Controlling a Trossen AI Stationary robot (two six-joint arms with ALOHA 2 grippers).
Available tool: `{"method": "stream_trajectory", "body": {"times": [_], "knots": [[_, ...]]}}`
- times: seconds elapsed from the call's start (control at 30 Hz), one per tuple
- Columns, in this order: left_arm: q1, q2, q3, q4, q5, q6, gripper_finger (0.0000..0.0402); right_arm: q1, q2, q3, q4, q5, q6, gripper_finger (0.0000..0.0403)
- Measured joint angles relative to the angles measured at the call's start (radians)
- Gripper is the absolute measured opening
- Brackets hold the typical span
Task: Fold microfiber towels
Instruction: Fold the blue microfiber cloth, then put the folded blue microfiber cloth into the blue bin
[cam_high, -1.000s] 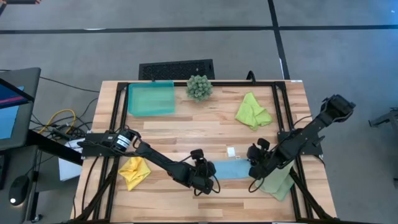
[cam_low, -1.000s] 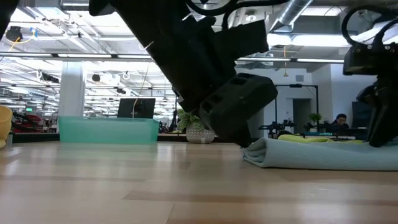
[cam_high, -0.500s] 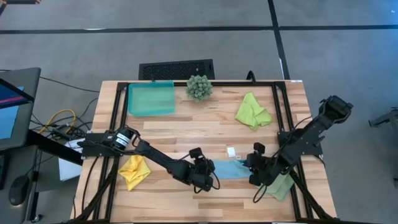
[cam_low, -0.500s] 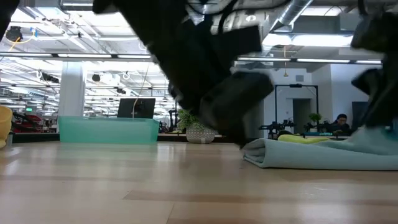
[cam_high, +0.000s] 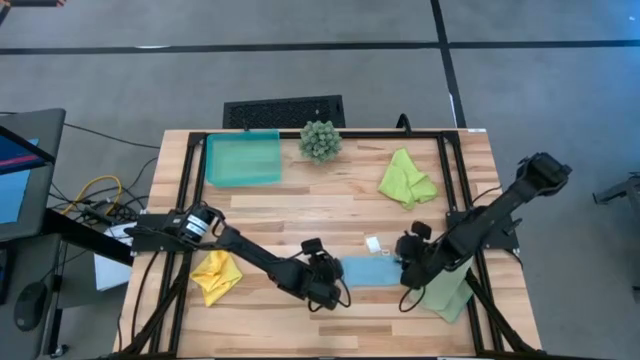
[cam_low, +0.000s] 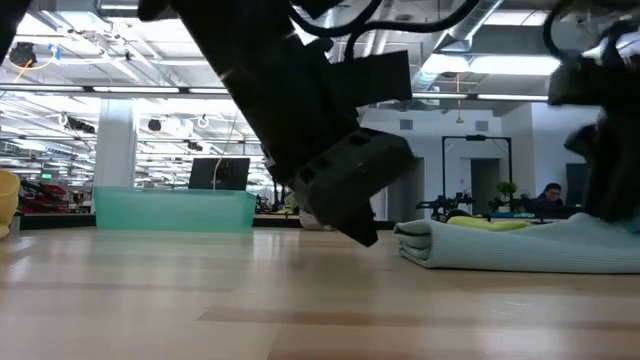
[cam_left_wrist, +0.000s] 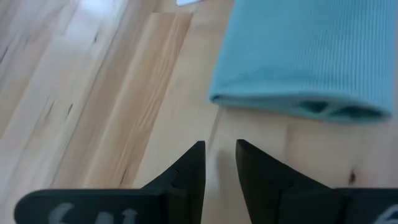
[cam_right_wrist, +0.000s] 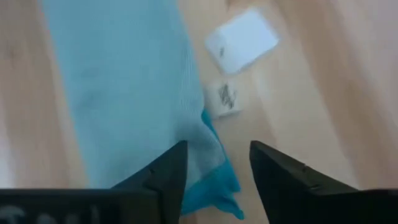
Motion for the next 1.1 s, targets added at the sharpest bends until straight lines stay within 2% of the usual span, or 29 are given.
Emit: {"method": "stream_trajectory", "body": {"times": [0.07, 0.2, 0.33, 0.47, 0.77, 0.97, 1.1], "knots": [[-0.007, 0.000, 0.017, -0.037, -0.003, -0.010, 0.0082, -0.002, -0.053, 0.000, -0.012, 0.016, -0.011, 0.0211], [-0.025, 0.000, 0.044, -0.071, -0.052, -0.019, 0.0082, 0.000, -0.111, 0.000, 0.075, 0.015, -0.117, 0.0217], [-0.034, 0.000, 0.048, -0.068, -0.054, -0.016, 0.0082, 0.000, -0.102, 0.000, 0.206, 0.015, -0.228, 0.0211], [-0.034, 0.000, 0.048, -0.027, -0.053, -0.001, 0.0082, 0.000, -0.042, 0.000, 0.237, -0.033, -0.296, 0.0195], [-0.036, 0.000, 0.048, 0.116, -0.020, 0.081, 0.0082, -0.042, 0.078, -0.030, 0.190, -0.111, -0.263, 0.0155], [-0.037, 0.000, 0.048, 0.171, -0.018, 0.103, 0.0082, -0.089, 0.009, -0.030, 0.186, -0.122, -0.283, 0.0151], [-0.037, 0.000, 0.048, 0.231, -0.008, 0.129, 0.0082, -0.118, -0.043, -0.030, 0.238, -0.119, -0.293, 0.0170]]}}
